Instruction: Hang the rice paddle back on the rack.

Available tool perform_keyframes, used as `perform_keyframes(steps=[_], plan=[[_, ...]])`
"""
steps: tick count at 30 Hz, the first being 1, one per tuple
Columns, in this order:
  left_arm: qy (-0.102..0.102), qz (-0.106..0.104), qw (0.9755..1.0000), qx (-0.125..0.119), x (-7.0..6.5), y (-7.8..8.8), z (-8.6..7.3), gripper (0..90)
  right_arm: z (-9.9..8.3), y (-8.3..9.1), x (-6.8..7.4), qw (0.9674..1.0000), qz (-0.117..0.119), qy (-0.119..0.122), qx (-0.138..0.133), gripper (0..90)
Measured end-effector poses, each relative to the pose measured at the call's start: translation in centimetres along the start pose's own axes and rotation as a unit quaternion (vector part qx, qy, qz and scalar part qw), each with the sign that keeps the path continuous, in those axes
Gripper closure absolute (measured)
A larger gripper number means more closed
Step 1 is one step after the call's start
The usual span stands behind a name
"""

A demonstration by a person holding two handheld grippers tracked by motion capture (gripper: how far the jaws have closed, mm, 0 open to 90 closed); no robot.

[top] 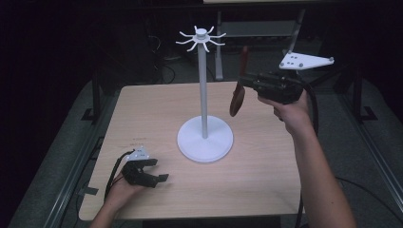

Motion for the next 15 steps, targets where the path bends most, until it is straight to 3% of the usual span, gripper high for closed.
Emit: perform_keyframes(steps=[15], plan=[[-0.004, 0.0, 1.0, 0.001, 0.0, 0.0, 0.0, 15.6, 2.1, -2.5, 0.4, 0.9998, 0.016, 0.009, 0.01, 77.7]])
Point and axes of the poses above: each handheld gripper's, and its own axes: y roughly backward along the jaws, z roughly out of its top, x roughly to its left, the point moved 3 cm from there along -y, roughly forward along the jaws, and after that the axes turned 4 degrees about -y, right-handed, at the moved point
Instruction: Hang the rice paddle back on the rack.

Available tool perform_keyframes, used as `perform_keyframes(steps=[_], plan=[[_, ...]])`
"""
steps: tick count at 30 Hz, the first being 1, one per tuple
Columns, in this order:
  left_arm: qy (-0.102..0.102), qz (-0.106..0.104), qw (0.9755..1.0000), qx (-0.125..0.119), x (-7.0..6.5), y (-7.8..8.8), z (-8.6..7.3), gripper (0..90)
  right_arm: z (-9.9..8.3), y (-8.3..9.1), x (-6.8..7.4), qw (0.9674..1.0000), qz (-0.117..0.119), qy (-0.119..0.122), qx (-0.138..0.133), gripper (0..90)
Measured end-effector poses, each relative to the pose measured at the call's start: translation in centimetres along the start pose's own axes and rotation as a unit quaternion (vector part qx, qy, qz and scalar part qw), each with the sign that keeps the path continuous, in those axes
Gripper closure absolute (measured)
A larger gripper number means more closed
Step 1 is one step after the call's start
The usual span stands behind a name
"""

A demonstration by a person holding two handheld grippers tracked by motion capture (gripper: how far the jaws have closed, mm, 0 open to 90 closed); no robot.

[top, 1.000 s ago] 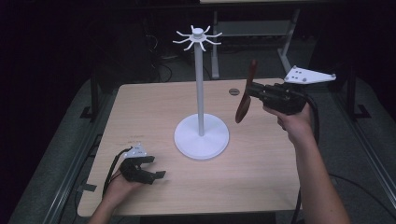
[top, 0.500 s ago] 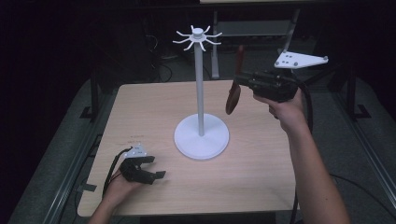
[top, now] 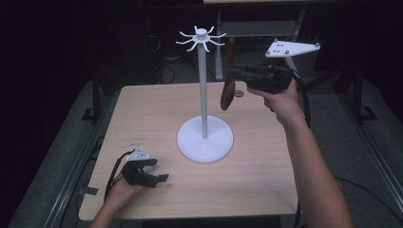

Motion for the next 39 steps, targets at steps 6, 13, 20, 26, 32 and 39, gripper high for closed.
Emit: perform_keyframes(steps=[6, 13, 20, 26, 32, 39], plan=[[0.002, -0.001, 1.0, 0.0, 0.0, 0.0, 0.0, 15.6, 0.2, -0.9, -0.1, 1.0, 0.002, -0.002, 0.008, 77.7], [-0.001, -0.001, 1.0, -0.001, 0.0, 0.0, 0.0, 15.6, 0.3, -2.0, 0.0, 0.9998, 0.006, -0.002, 0.017, 77.7], [0.0, -0.002, 1.0, -0.002, 0.0, 0.0, 0.0, 15.7, 0.4, -3.0, 0.1, 0.9996, 0.007, 0.0, 0.026, 77.6], [0.002, -0.002, 1.0, -0.002, 0.0, 0.0, 0.0, 15.7, 0.2, -3.1, 0.1, 0.9996, 0.012, -0.002, 0.025, 75.9], [0.002, -0.001, 1.0, 0.001, 0.0, -0.1, 0.0, 15.6, -0.2, -2.3, 0.0, 0.9996, 0.009, -0.004, 0.025, 69.3], [0.003, -0.002, 1.0, 0.003, 0.1, -0.1, 0.0, 15.6, -1.3, -1.2, 0.0, 0.9996, 0.008, -0.012, 0.025, 62.6]])
Point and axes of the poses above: each handheld gripper's, and its own axes: y roughly backward along the jaws, z roughly out of its top, x roughly to its left, the point moved 3 cm from there along -y, roughly forward along the jaws, and after that the axes turned 4 degrees about -y, right-handed, at the moved point
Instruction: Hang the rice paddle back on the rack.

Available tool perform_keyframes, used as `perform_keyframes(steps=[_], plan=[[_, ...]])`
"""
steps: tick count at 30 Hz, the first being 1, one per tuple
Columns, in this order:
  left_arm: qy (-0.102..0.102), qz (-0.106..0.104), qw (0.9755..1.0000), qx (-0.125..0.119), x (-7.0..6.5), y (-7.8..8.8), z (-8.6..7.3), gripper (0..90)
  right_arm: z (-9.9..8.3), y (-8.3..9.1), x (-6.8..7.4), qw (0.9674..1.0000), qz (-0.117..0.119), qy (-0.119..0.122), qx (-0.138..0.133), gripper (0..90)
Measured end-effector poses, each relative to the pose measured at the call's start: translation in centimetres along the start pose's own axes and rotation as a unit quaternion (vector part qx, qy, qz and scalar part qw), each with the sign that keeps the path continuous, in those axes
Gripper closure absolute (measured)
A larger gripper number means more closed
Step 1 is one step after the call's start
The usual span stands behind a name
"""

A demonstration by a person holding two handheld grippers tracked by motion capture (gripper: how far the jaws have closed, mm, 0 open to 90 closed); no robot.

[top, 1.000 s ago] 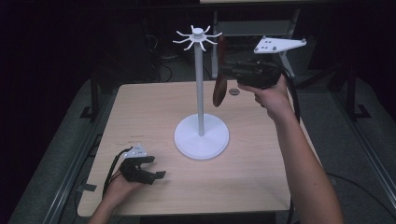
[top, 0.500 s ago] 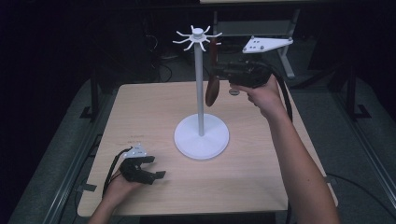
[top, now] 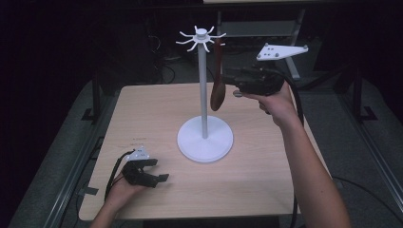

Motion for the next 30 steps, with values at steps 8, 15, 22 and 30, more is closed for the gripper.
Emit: perform_keyframes(steps=[8, 15, 22, 30], plan=[[0.002, 0.002, 1.0, -0.001, 0.2, -0.2, 0.0, 15.6, -1.4, 1.2, -0.5, 0.9999, -0.01, -0.009, 0.007, 55.4], [0.004, 0.001, 1.0, 0.0, 0.2, -0.3, -0.1, 15.6, -3.5, 2.2, -1.2, 0.9992, -0.032, -0.011, 0.02, 48.8], [0.006, 0.003, 1.0, -0.001, 0.2, -0.1, -0.2, 15.6, -6.3, 3.0, -2.0, 0.9975, -0.058, -0.028, 0.03, 44.7], [0.006, 0.003, 1.0, -0.005, 0.1, -0.1, -0.2, 15.6, -9.1, 3.8, -2.5, 0.9951, -0.078, -0.038, 0.046, 40.8]])
Point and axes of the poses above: each handheld gripper's, and its own axes: y roughly backward along the jaws, z roughly out of its top, x roughly to its left, the point moved 3 cm from there along -y, roughly forward along the jaws, and after that the axes turned 4 degrees about -y, right-handed, at the moved point
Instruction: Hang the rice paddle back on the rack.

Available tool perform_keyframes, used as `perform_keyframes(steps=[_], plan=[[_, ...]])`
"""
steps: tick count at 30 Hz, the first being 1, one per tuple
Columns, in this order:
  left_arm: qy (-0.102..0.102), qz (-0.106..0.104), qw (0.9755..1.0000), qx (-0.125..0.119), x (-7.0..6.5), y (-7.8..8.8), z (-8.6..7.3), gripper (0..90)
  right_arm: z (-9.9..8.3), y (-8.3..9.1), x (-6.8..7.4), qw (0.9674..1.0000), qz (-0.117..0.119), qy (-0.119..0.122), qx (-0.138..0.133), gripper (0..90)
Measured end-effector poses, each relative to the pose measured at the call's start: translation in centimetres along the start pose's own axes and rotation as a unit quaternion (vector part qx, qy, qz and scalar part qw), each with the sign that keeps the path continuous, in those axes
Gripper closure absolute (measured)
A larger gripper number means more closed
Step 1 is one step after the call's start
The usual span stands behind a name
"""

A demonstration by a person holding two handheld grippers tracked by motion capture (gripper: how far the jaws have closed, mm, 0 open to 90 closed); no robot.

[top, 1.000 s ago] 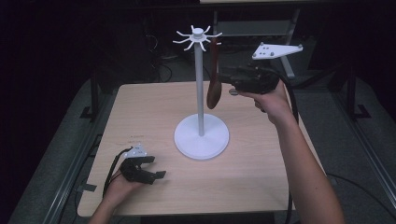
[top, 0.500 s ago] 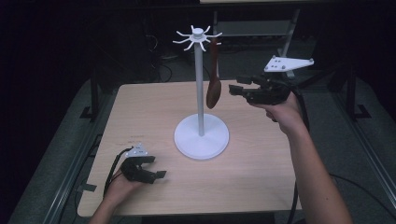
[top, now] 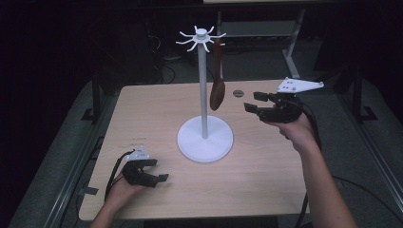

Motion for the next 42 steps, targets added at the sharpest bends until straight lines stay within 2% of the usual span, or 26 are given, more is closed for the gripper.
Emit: perform_keyframes(steps=[14, 19, 26, 33, 38, 42], plan=[[-0.005, 0.001, 1.0, 0.001, 0.0, 0.0, 0.0, 15.6, -4.8, 0.4, -0.9, 0.9989, -0.019, -0.018, 0.038, 36.4], [0.001, -0.001, 1.0, -0.001, -0.1, -0.1, 0.0, 15.7, -6.6, 0.6, -1.3, 0.9981, -0.024, -0.031, 0.048, 34.1], [-0.003, -0.001, 1.0, 0.004, 0.0, 0.0, 0.0, 15.6, -8.5, 0.8, -1.8, 0.9967, -0.032, -0.046, 0.059, 31.1], [0.001, -0.001, 1.0, -0.001, -0.1, 0.0, -0.1, 15.6, -10.0, 1.0, -1.9, 0.9951, -0.045, -0.052, 0.072, 28.2], [-0.002, -0.002, 1.0, 0.001, 0.0, 0.0, -0.1, 15.6, -11.3, 1.2, -1.9, 0.9943, -0.045, -0.053, 0.081, 27.2], [-0.005, -0.001, 1.0, 0.001, 0.0, 0.0, 0.0, 15.6, -12.3, 1.4, -1.9, 0.9933, -0.055, -0.055, 0.085, 26.2]])
Point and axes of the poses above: each handheld gripper's, and its own axes: y roughly backward along the jaws, z roughly out of its top, x roughly to its left, the point moved 3 cm from there along -y, roughly forward along the jaws, and after that the axes turned 4 degrees about -y, right-handed, at the moved point
